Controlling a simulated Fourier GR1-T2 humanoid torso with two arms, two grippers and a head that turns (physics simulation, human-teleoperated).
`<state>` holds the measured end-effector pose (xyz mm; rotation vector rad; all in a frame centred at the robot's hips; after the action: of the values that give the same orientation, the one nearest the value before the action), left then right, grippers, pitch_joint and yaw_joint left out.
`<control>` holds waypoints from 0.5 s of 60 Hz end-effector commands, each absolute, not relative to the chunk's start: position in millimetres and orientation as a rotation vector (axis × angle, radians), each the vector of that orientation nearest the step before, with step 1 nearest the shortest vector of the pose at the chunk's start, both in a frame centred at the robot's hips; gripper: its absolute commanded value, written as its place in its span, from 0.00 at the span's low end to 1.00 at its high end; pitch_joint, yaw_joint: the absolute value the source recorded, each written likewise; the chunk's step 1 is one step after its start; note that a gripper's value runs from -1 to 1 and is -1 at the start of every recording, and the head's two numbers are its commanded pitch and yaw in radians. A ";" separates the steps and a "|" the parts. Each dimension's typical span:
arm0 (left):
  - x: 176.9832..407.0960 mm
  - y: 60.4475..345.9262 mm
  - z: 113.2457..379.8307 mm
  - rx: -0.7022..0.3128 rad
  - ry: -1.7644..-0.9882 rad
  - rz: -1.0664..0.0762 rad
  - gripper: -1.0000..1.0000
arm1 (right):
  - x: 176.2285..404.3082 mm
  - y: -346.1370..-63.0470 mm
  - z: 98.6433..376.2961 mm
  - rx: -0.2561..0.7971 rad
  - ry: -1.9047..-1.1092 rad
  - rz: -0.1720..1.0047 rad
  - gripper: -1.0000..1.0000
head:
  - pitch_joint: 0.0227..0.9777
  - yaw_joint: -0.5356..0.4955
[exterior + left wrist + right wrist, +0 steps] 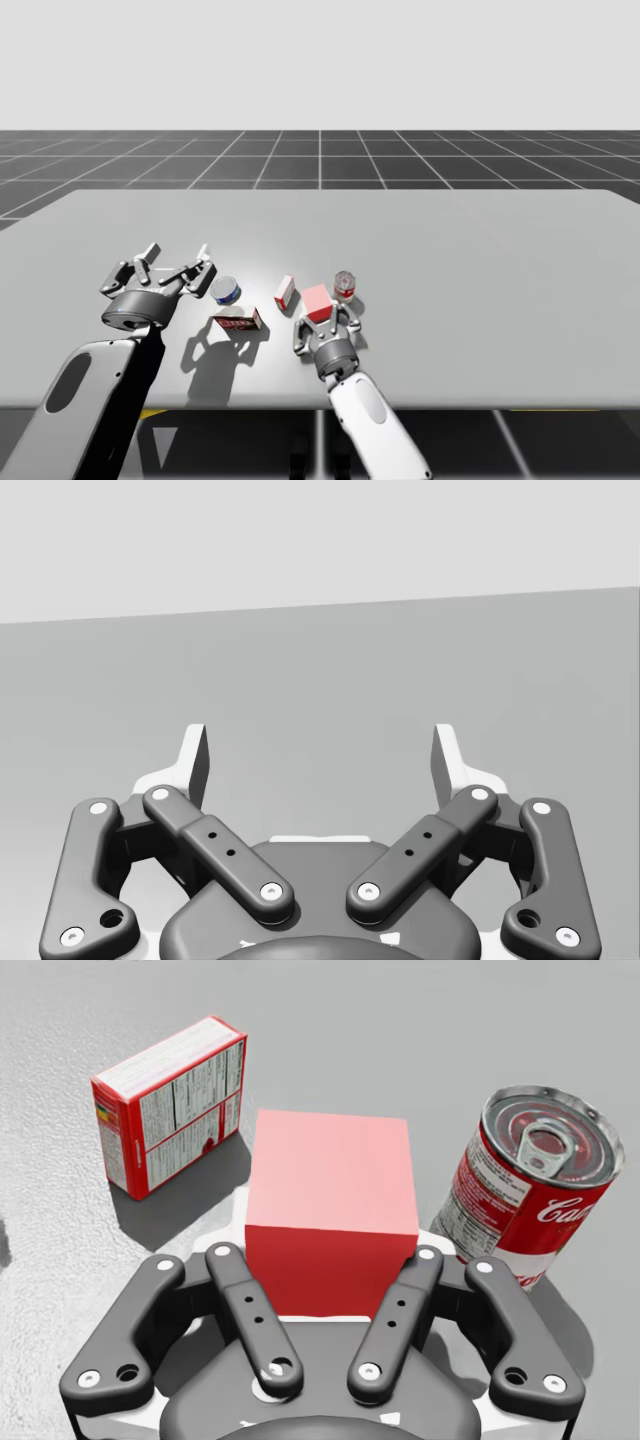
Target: Find the red cube and pick it up.
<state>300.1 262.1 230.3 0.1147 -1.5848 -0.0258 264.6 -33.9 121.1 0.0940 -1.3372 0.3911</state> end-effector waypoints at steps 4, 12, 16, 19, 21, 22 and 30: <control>300.3 261.0 229.5 0.115 -1.583 -0.031 0.00 | 263.4 -44.7 112.7 0.048 -1.314 0.346 1.00 | 0.84 0.53; 300.5 261.1 229.6 0.115 -1.583 -0.031 0.00 | 262.9 -46.9 112.0 0.047 -1.307 0.345 1.00 | 0.76 0.53; 300.5 261.2 229.6 0.116 -1.583 -0.029 0.00 | 262.5 -47.5 112.1 0.047 -1.306 0.344 1.00 | 0.71 0.52; 300.4 260.9 229.4 0.116 -1.583 -0.030 0.00 | 262.2 -47.8 112.2 0.046 -1.307 0.343 1.00 | 0.66 0.52; 300.3 260.7 229.2 0.116 -1.583 -0.030 0.00 | 262.0 -48.0 112.2 0.046 -1.307 0.343 1.00 | 0.64 0.52; 300.3 260.6 229.2 0.117 -1.583 -0.031 0.00 | 261.9 -48.2 112.3 0.046 -1.307 0.343 1.00 | 0.63 0.52; 300.0 260.4 228.5 0.117 -1.582 -0.031 0.00 | 260.6 -48.8 111.7 0.047 -1.310 0.338 1.00 | 0.53 0.51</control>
<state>300.5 260.3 229.1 0.1153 -1.5828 -0.0314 259.1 -36.9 121.6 0.1349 -1.3323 0.4363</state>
